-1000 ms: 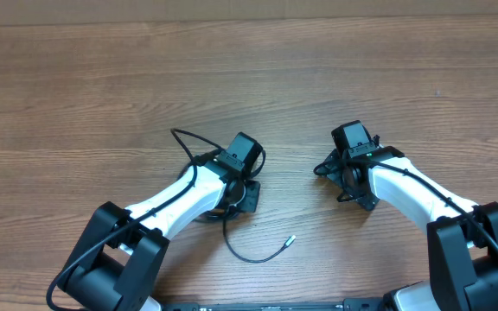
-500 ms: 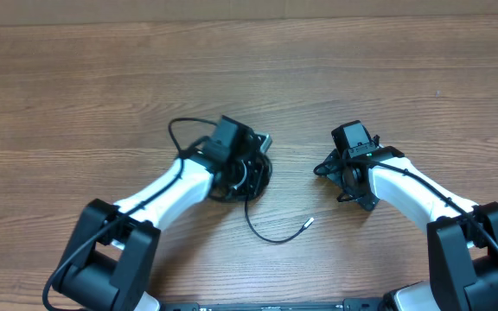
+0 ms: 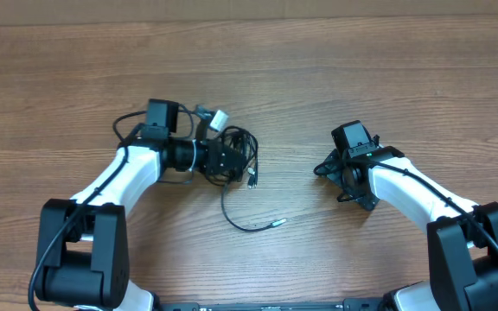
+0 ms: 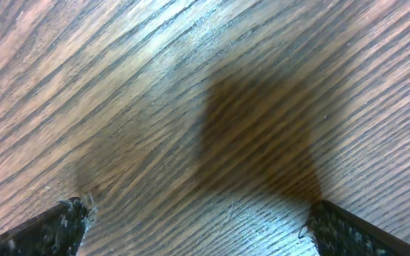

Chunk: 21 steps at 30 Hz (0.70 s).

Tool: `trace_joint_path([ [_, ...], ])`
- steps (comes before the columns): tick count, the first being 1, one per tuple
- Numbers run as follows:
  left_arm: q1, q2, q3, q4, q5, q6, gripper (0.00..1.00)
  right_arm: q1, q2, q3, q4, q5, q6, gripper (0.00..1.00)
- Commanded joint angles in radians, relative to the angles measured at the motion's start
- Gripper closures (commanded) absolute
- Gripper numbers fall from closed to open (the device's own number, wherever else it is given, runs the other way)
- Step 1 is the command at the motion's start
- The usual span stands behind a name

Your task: Untangle cables

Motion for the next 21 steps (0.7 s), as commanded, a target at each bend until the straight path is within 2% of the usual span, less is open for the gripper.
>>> trace_joint_path([
  [1, 0.006, 0.010, 0.016, -0.006, 0.094, 0.049, 0.96, 0.003, 0.058, -0.057, 0.022, -0.073, 0.004, 0.00],
  [7, 0.008, 0.010, 0.016, -0.010, 0.094, 0.026, 0.96, 0.003, 0.057, -0.055, 0.074, -0.125, -0.032, 0.00],
  [8, 0.008, 0.010, 0.016, -0.010, 0.094, 0.026, 0.96, 0.003, 0.057, -0.055, 0.086, -0.148, -0.063, 0.04],
  [10, 0.008, 0.010, 0.016, -0.011, 0.094, 0.026, 0.96, 0.003, 0.057, -0.051, 0.109, -0.253, -0.167, 0.32],
  [11, 0.008, 0.010, 0.016, -0.011, 0.094, 0.026, 0.96, 0.002, 0.057, -0.046, 0.110, -0.311, -0.214, 0.37],
  [13, 0.008, 0.010, 0.016, -0.011, 0.094, 0.026, 0.96, 0.001, 0.057, -0.032, 0.111, -0.465, -0.272, 0.38],
  [15, 0.008, 0.010, 0.016, -0.011, 0.094, 0.026, 0.96, 0.001, 0.057, -0.026, 0.154, -0.645, -0.270, 0.38],
  [18, 0.008, 0.010, 0.016, -0.011, 0.094, 0.026, 0.96, 0.002, 0.057, -0.026, 0.304, -0.894, -0.269, 0.26],
  [21, 0.008, 0.010, 0.016, -0.011, 0.093, 0.026, 0.96, 0.010, 0.057, -0.026, 0.454, -0.990, -0.189, 0.25],
])
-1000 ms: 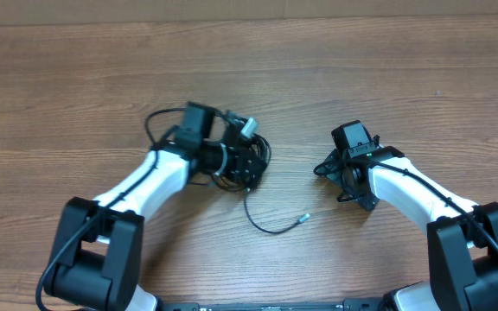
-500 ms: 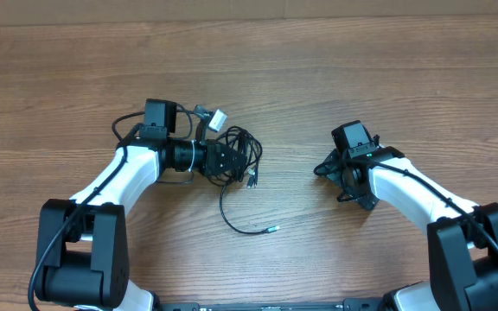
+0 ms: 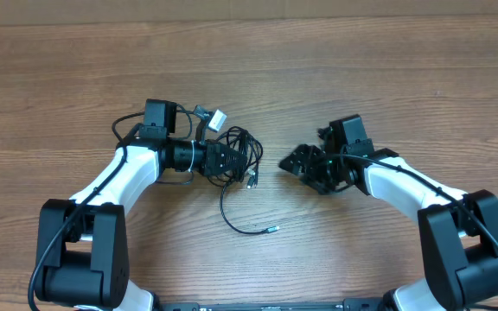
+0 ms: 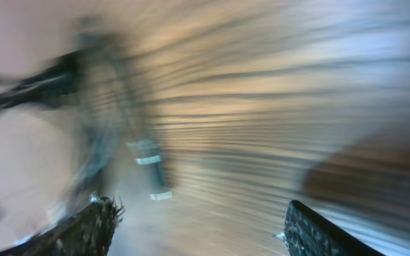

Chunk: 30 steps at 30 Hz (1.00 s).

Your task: Untangle cables

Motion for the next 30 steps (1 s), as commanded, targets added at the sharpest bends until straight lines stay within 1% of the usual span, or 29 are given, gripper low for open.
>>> trace_joint_path([
  [1, 0.002, 0.010, 0.016, 0.002, 0.034, 0.011, 0.96, 0.014, 0.004, -0.003, 0.105, -0.255, 0.082, 0.25],
  [3, 0.002, 0.010, 0.016, 0.002, 0.034, 0.011, 0.96, 0.025, 0.004, -0.003, 0.153, -0.230, 0.156, 0.34],
  [6, 0.003, 0.010, 0.016, 0.002, 0.034, 0.011, 0.96, 0.043, 0.004, -0.003, 0.158, -0.155, 0.288, 0.44],
  [9, 0.003, 0.010, 0.016, 0.002, 0.034, 0.010, 0.96, 0.074, 0.004, -0.003, 0.143, -0.087, 0.362, 0.49],
  [13, 0.000, 0.010, 0.016, 0.005, 0.034, 0.009, 0.96, 0.129, 0.004, -0.003, 0.141, -0.020, 0.443, 0.49],
  [19, 0.000, 0.010, 0.016, -0.004, 0.034, 0.009, 0.96, 0.158, 0.004, -0.003, 0.156, 0.048, 0.538, 0.49],
  [21, 0.000, 0.010, 0.016, -0.034, 0.034, 0.009, 0.96, 0.162, 0.004, -0.003, 0.164, 0.058, 0.574, 0.49],
  [24, 0.000, 0.010, 0.015, -0.114, 0.011, 0.035, 0.96, 0.162, 0.004, -0.003, 0.175, 0.065, 0.577, 0.49],
  [26, 0.000, 0.010, 0.015, -0.118, -0.008, 0.058, 0.96, 0.162, 0.004, -0.003, 0.174, 0.075, 0.577, 0.50],
  [30, 0.000, 0.010, 0.015, -0.115, -0.019, 0.058, 0.96, 0.172, 0.004, -0.003, 0.174, 0.091, 0.607, 0.50],
])
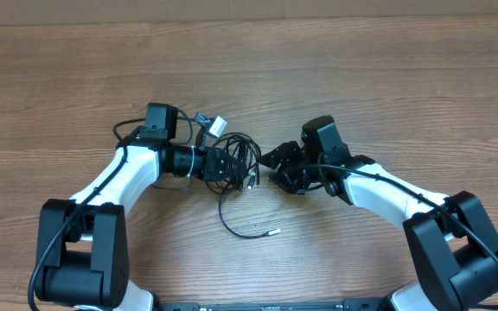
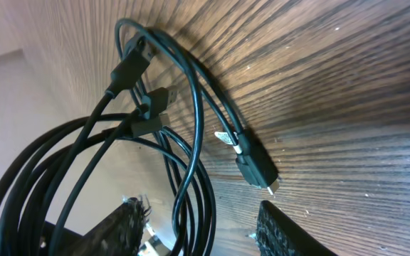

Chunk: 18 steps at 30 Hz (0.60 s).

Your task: Untangle cables

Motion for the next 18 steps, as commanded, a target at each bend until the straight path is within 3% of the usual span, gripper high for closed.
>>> trace_joint_path([
  [1, 0.001, 0.009, 0.014, 0.001, -0.008, 0.032, 0.96, 0.017, 0.002, -0.002, 0.007, 0.035, 0.043, 0.50],
  [6, -0.003, 0.009, 0.014, 0.005, -0.011, 0.032, 0.96, 0.056, 0.002, -0.002, 0.016, 0.081, 0.052, 0.56],
  [14, -0.003, 0.009, 0.014, 0.004, -0.011, 0.032, 0.96, 0.113, 0.002, -0.002, 0.031, 0.140, 0.080, 0.57],
  [18, -0.003, 0.009, 0.014, 0.005, -0.011, 0.031, 0.96, 0.117, 0.002, -0.002, 0.036, 0.155, 0.080, 0.64],
])
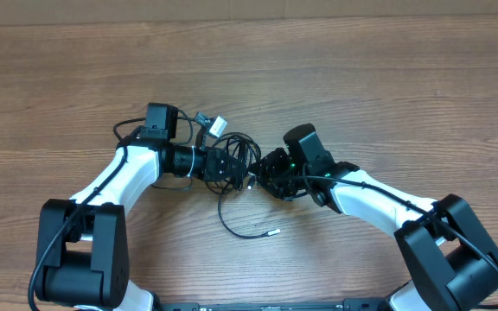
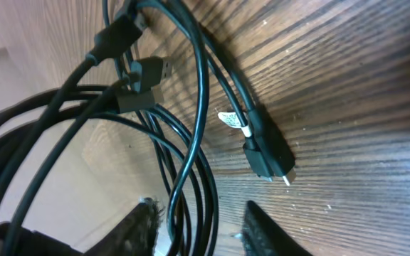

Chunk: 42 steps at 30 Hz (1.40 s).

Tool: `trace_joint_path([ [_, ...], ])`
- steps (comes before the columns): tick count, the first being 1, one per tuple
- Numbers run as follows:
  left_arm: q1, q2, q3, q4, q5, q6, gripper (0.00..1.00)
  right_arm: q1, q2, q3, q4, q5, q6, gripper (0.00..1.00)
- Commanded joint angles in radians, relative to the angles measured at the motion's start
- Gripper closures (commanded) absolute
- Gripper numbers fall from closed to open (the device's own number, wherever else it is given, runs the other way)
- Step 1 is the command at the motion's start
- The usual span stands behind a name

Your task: Untangle cables

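Observation:
A tangle of black cables [image 1: 239, 149] lies mid-table, with a white connector [image 1: 217, 123] at its far side and one loose end [image 1: 274, 231] trailing toward the near edge. My left gripper [image 1: 221, 164] is buried in the bundle's left side and appears shut on it. My right gripper [image 1: 263, 173] is at the bundle's right edge. In the right wrist view it [image 2: 198, 213] stands open with several black strands [image 2: 191, 178] running between its fingers [image 2: 144, 227]. A black plug [image 2: 269, 160] with a white tag lies just ahead on the wood.
The wooden table [image 1: 387, 86] stretches away on all sides of the tangle. A flat USB plug [image 2: 151, 71] and another connector [image 2: 119, 32] stick out of the loops ahead of the right gripper.
My right gripper has moved a little further left, from beside the bundle to over its edge strands. Its fingers stand closer together now. The left arm and bundle are unchanged.
My right gripper first hung over bare wood at the right, while the left one sat in the bundle. The right arm was then further left, then facing the cables. Now strands lie between its fingers. The loose end has shifted slightly toward the near edge.

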Motion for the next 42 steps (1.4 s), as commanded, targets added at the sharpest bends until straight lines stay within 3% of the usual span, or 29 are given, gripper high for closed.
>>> trace_joint_path([
  [1, -0.002, 0.009, 0.014, 0.003, -0.002, 0.027, 0.96, 0.007, 0.002, -0.002, 0.011, 0.038, 0.011, 0.64],
  [22, -0.002, 0.009, 0.014, 0.003, -0.003, 0.027, 0.96, 0.022, 0.109, -0.002, 0.166, 0.032, 0.056, 0.62],
  [36, -0.002, 0.009, 0.014, 0.006, -0.003, 0.027, 0.96, 0.065, 0.109, -0.002, 0.172, 0.049, 0.056, 0.65],
  [42, -0.002, 0.009, 0.014, 0.006, -0.003, 0.027, 0.96, 0.082, 0.109, -0.002, 0.172, 0.079, 0.056, 0.78],
])
